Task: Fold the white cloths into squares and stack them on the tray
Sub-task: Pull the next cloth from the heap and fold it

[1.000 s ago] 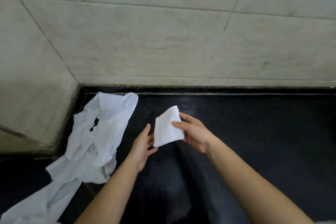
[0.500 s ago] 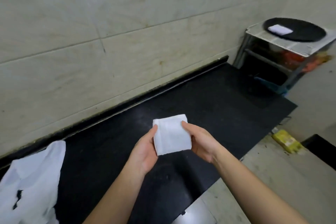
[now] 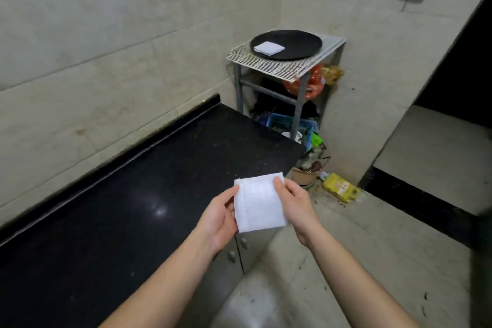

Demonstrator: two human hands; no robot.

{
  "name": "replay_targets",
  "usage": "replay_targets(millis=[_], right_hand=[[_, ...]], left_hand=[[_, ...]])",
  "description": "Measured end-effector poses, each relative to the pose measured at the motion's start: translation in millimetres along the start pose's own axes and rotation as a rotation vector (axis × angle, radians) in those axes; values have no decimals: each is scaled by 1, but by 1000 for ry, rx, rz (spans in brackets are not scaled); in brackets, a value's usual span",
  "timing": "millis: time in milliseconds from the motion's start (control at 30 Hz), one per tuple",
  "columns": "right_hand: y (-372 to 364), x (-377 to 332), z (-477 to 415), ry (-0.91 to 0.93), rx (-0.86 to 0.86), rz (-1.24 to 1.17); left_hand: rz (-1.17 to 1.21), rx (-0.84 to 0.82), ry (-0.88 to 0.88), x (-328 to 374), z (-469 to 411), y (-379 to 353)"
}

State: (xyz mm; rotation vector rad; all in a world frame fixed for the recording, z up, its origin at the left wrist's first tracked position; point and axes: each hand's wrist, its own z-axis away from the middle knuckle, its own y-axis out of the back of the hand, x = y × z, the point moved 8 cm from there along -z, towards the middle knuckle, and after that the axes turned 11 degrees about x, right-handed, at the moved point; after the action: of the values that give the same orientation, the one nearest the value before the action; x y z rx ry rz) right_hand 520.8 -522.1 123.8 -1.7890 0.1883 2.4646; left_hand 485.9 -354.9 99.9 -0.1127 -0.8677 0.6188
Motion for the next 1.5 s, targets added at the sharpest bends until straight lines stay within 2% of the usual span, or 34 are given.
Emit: replay_targets(millis=[100,233,600,733,867,1100,1300,1500], right_hand=[[54,-10,-33,12,34,-31],[93,-18,-68,-3,72,-99],[159,-47,-212,104,185,23],[181,-73,-286,32,154,16],[206,-109,-346,-18,69,68],[230,-167,-442,24,5,75],[198,-212,-542,39,-194,64],[148,-269,-628,110,-448,127]], left_hand=[[-59,-47,-30,-9,-9,-64],[-183,-37,-118,-10,-24,-115],[-168,-81,-158,2,-129,-249],[-109,-54,-148,22,-180,-307],[-92,-71,-139,48,-210,-373],[-90,-22,-200,105,-250,-452],[2,87,-305,159,-297,-488],[54,310,-389,214,-336,-504]])
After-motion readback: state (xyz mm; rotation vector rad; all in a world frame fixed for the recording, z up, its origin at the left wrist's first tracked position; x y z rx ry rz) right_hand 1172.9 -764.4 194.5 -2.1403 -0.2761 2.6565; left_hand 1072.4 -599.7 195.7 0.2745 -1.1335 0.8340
